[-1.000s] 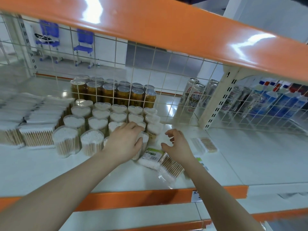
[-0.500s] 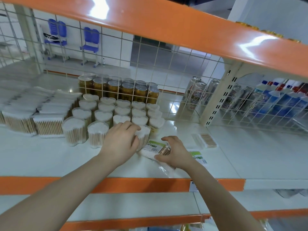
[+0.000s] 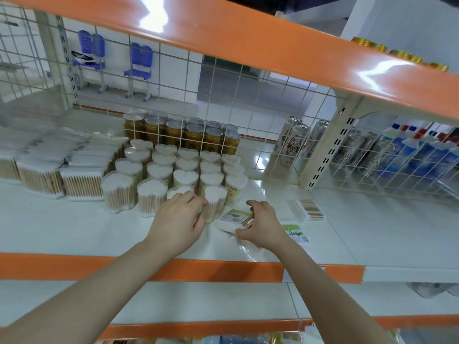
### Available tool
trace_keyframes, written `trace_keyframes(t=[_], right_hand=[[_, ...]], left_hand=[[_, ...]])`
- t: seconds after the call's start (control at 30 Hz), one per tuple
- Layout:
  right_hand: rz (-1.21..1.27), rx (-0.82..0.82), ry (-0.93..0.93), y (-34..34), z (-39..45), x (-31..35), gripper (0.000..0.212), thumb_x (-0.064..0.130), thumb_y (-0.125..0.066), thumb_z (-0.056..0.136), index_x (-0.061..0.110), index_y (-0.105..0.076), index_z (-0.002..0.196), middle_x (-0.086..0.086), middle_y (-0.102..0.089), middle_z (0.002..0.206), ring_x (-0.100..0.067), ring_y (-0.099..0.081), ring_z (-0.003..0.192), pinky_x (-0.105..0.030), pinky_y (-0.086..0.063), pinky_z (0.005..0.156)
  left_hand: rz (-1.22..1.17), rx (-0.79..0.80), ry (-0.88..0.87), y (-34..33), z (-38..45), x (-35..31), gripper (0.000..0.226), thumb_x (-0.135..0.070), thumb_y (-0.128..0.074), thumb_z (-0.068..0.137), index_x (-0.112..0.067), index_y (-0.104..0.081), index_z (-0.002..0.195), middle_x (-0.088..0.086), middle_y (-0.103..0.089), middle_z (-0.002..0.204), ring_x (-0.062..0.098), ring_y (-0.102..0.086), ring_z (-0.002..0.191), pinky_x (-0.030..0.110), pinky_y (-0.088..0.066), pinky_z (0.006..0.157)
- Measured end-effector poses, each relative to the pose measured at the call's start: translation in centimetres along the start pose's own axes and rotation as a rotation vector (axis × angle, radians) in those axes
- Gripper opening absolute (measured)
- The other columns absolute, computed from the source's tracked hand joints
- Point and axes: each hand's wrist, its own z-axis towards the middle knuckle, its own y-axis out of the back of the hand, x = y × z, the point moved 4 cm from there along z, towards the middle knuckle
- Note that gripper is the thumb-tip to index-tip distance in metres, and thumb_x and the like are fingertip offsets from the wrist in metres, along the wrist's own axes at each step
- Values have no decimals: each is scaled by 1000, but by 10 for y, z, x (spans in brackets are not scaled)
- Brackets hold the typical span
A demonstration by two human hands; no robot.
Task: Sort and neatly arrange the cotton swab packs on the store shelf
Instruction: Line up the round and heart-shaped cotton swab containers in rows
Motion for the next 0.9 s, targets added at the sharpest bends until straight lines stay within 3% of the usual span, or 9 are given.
trace_keyframes(t=[0.13, 0.27, 0.33, 0.5, 0.7, 0.9], right_hand=[[42, -56, -31, 5, -9, 0, 81, 25, -72, 73, 12, -31, 142, -8, -38, 132, -21, -34, 126, -28, -33, 104], [63, -120, -43, 10, -23, 4, 76, 25, -73, 74, 11, -37, 139, -7, -41, 126, -19, -37, 121, -25, -33, 100], [38, -117, -55, 7, -28, 5, 74, 28, -74, 73, 12, -39, 137, -6, -41, 127, -19, -37, 122, -25, -33, 100], [-82, -34, -147, 1, -31, 10, 79, 32, -72, 75, 8, -35, 140, -8, -31, 141, -24, -28, 131, -29, -27, 106], [-174, -24, -218, -3, -30, 14, 56, 36, -70, 72, 8, -52, 116, -12, -45, 118, -28, -38, 114, -32, -35, 91], [-138, -12, -284, -4, -33, 14, 78, 32, -73, 69, 13, -38, 136, -13, -40, 126, -30, -36, 119, -37, -36, 100]], left_hand=[[3, 50, -12, -2, -3, 2, 44, -28, -35, 74, -12, -71, 91, 3, -66, 81, 26, -64, 68, 35, -53, 54], [-13, 135, 30, -5, -11, 2, 34, -25, -44, 88, -16, -62, 116, 3, -60, 110, 25, -56, 103, 34, -47, 84], [-17, 169, 32, -7, -18, 4, 33, -25, -46, 91, -20, -55, 123, -1, -54, 120, 19, -49, 113, 30, -41, 91], [-14, 214, 34, -2, -29, 6, 34, -28, -43, 93, -25, -51, 126, -5, -50, 125, 14, -43, 118, 25, -37, 91], [-28, 238, 26, 3, -32, 10, 34, -28, -42, 94, -25, -50, 127, -4, -49, 126, 15, -42, 118, 25, -36, 92], [-26, 249, 30, 7, -33, 12, 33, -28, -42, 94, -25, -50, 126, -5, -49, 126, 15, -42, 119, 26, -37, 93]])
